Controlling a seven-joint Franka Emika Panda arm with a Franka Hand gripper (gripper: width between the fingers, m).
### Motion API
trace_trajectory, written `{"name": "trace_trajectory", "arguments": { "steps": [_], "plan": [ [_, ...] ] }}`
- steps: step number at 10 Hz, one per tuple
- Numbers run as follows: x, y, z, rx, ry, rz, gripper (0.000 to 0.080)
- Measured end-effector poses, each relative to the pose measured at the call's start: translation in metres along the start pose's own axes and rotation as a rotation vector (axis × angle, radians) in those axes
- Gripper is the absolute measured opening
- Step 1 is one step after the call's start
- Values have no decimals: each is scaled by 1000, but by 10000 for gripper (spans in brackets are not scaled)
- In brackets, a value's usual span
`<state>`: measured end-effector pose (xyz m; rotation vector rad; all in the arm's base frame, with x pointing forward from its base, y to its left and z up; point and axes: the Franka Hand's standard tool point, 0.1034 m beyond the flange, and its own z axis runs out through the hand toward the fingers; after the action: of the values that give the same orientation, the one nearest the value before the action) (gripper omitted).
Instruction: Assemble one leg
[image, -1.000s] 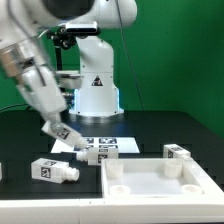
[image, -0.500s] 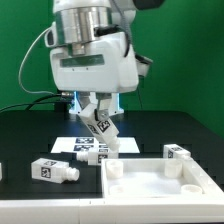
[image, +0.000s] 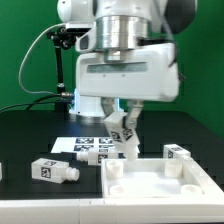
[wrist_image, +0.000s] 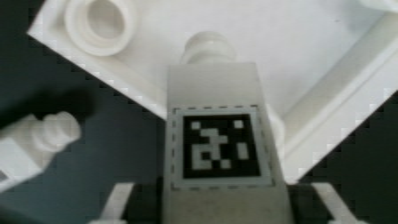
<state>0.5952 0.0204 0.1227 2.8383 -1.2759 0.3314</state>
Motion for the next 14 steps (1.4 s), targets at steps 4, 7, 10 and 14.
{"name": "trace_trajectory", "arguments": {
  "steps": [4, 7, 10, 14],
  "plan": [
    [-28, -41, 2, 45, 126, -115, 285],
    [-51, -54, 13, 22, 183, -281, 285],
    [-48, -63, 7, -18, 209, -476, 285],
    [-39, -76, -5, 15, 232, -507, 285]
  ]
}}
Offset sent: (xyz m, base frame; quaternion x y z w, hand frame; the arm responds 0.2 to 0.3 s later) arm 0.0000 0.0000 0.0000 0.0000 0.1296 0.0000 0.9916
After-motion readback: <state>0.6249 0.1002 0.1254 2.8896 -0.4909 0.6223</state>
